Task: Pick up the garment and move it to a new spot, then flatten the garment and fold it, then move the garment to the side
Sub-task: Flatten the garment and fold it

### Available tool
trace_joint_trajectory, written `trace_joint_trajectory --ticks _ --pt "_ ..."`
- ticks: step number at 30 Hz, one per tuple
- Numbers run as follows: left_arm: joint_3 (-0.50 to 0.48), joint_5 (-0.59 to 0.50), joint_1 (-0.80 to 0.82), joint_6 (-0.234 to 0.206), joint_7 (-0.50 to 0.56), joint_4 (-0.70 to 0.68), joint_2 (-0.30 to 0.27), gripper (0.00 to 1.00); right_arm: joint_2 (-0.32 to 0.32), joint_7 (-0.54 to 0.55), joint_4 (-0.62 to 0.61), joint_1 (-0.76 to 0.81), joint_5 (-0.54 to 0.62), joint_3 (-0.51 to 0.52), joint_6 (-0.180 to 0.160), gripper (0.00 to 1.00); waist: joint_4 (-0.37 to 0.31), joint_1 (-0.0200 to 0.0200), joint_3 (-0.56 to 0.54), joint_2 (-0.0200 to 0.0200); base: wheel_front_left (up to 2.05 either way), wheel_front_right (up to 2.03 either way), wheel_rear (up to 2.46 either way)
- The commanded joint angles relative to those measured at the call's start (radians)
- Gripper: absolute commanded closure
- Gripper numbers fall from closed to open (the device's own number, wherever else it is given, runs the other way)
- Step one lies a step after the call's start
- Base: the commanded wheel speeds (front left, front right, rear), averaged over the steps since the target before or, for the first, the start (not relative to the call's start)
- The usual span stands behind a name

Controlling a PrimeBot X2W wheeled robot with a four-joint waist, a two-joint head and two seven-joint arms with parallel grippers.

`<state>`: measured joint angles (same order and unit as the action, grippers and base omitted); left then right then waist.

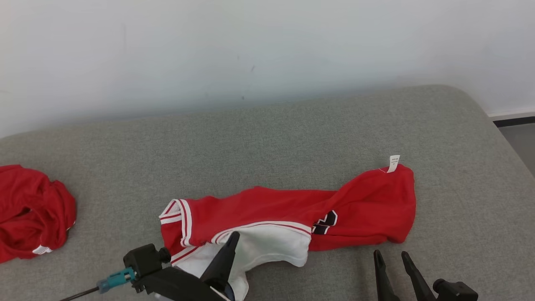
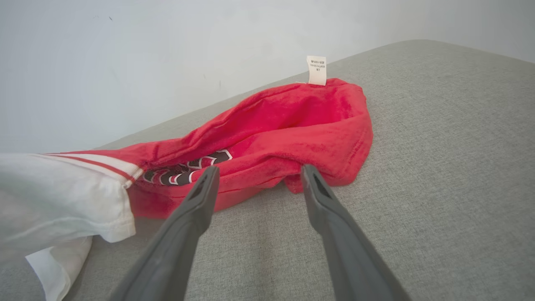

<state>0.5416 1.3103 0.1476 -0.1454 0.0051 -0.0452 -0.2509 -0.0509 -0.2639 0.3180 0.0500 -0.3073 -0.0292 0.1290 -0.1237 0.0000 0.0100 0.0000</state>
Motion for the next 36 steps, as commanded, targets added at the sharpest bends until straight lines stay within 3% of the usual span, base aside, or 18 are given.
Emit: trace_joint_trajectory --ticks 1,6,10,15,21,25,26,28,29,30,31,36 --pt "0.000 0.009 -0.017 -0.007 0.006 -0.015 -0.006 1.00 0.001 -0.001 0.000 0.003 0.003 -0.002 0.004 0.00 -0.001 0.0000 -0.001 0.0000 0.00 0.00 0.00" --pt "-0.018 0.002 -0.093 -0.107 0.019 -0.129 -0.061 1.00 0.001 -0.001 0.001 0.009 0.007 0.001 0.004 0.00 -0.002 0.0000 -0.005 0.0000 0.00 0.00 0.00" --pt "-0.020 -0.023 -0.129 -0.167 0.019 -0.096 -0.100 1.00 0.001 -0.001 0.002 0.011 0.008 -0.001 0.004 0.00 0.001 0.0000 -0.007 0.0000 0.00 0.00 0.00" --pt "0.002 -0.086 -0.071 -0.166 0.008 0.063 -0.121 1.00 0.002 -0.001 0.001 0.001 0.005 -0.014 0.004 0.00 0.012 0.0000 -0.004 0.0000 0.00 0.00 0.00" --pt "0.013 -0.153 0.043 -0.145 -0.045 0.286 -0.088 1.00 0.001 -0.001 0.004 -0.012 0.010 -0.026 0.004 0.00 0.011 0.0000 -0.002 0.0000 0.00 0.00 0.00" --pt "0.038 -0.199 0.094 -0.152 -0.051 0.398 -0.095 1.00 0.001 -0.001 0.006 -0.018 0.014 -0.030 0.004 0.00 -0.001 0.0000 -0.001 0.0000 0.00 0.00 0.00" --pt "0.046 -0.214 0.104 -0.153 -0.054 0.423 -0.098 0.79 0.001 -0.001 0.005 -0.018 0.014 -0.029 0.004 0.00 -0.003 0.0000 0.000 0.0000 0.00 0.00 0.00" --pt "0.057 -0.235 0.116 -0.162 -0.059 0.455 -0.101 0.78 0.001 -0.001 0.004 -0.016 0.014 -0.026 0.004 0.00 -0.005 0.0000 0.002 0.0000 0.00 0.00 0.00" --pt "0.062 -0.249 0.124 -0.166 -0.062 0.467 -0.107 0.71 0.001 -0.001 0.003 -0.016 0.014 -0.025 0.004 0.00 -0.005 0.0000 0.004 0.0000 0.00 0.00 0.00" --pt "0.068 -0.254 0.128 -0.171 -0.064 0.474 -0.109 0.44 0.001 -0.001 0.002 -0.015 0.014 -0.023 0.004 0.00 -0.005 0.0000 0.006 0.0000 0.00 0.00 0.00" --pt "0.073 -0.256 0.126 -0.174 -0.060 0.477 -0.108 0.00 0.001 -0.001 0.001 -0.014 0.014 -0.020 0.004 0.00 -0.004 0.0000 0.007 0.0000 0.00 0.00 0.00" --pt "0.087 -0.271 0.089 -0.203 -0.044 0.445 -0.132 0.00 0.001 -0.001 -0.003 -0.006 0.009 -0.004 0.004 0.00 0.012 0.0000 0.009 0.0000 0.00 0.00 0.00"
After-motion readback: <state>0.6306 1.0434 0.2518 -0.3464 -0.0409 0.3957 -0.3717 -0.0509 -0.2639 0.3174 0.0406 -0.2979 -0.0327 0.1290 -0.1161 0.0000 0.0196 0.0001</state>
